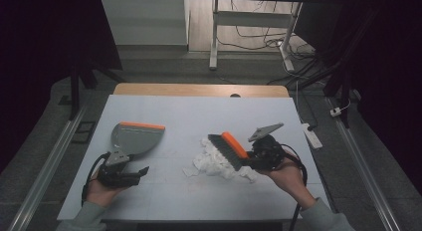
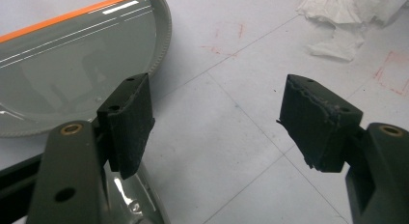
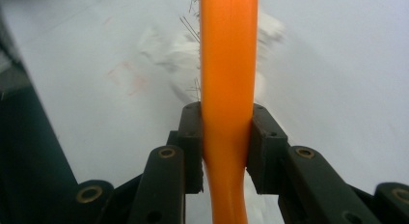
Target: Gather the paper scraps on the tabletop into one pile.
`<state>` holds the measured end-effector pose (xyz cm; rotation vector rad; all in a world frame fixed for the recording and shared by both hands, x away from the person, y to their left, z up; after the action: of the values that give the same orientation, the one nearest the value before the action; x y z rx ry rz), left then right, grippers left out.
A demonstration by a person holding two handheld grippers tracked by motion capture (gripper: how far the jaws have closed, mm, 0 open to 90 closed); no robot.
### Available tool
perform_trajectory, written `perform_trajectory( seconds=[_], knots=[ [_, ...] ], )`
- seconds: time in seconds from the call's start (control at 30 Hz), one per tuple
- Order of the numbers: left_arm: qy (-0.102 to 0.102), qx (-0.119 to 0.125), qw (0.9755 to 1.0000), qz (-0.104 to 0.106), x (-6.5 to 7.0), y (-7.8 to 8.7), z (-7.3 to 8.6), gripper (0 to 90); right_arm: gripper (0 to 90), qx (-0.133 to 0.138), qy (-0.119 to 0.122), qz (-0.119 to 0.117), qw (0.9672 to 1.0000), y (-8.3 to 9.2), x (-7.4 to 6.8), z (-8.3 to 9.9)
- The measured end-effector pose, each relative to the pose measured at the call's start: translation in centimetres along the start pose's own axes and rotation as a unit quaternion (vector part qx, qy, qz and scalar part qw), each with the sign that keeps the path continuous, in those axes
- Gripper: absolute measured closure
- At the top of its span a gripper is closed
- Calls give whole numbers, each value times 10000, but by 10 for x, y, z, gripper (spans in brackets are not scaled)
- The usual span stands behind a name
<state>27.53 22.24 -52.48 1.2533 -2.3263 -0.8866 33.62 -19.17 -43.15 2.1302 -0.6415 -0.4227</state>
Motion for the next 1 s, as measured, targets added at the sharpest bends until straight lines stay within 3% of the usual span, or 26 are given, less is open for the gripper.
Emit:
perform_trajectory(
  seconds=[0.1, 0.2, 0.33, 0.43, 0.5, 0.63, 0.77, 0.87, 1.0],
  knots=[
    [-61, 22, 10000, 42, 0, -1, -1, 284, 707, -140, -668, 314, 9972, 11, 13, 16],
    [-113, 24, 9999, 113, 1, -2, -1, 284, 707, -440, -1258, 672, 9888, 17, 24, 36],
    [-189, 78, 9996, 214, 4, -2, -2, 284, 707, -965, -1783, 904, 9750, 15, 33, 60],
    [-236, 119, 9994, 239, 6, -1, -4, 284, 707, -1232, -1959, 947, 9682, 4, 37, 67],
    [-233, 139, 9993, 239, 7, -1, -5, 285, 707, -1211, -2025, 929, 9673, 0, 38, 62],
    [-224, 125, 9994, 215, 8, -1, -5, 285, 708, -1188, -2055, 610, 9695, -17, 35, 47],
    [-217, 69, 9996, 179, 9, -3, -5, 285, 708, -1079, -1977, 315, 9738, -37, 30, 27],
    [-202, 22, 9997, 150, 10, -4, -4, 285, 708, -952, -1866, 250, 9775, -48, 28, 15],
    [-144, -33, 9998, 99, 9, -6, -2, 285, 708, -543, -1862, -88, 9810, -51, 27, 6]
  ],
)
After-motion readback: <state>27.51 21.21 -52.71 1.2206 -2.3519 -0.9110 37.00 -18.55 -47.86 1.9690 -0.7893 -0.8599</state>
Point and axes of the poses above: each handheld gripper's, and its own axes: y roughly backward along the jaws, z roughly out of its underside, x roughly to its right, the point moved 3 cm from there along -y, roughly forward along the jaws, and after that the axes turned 1 degree about -z, right-handed, at the moved point
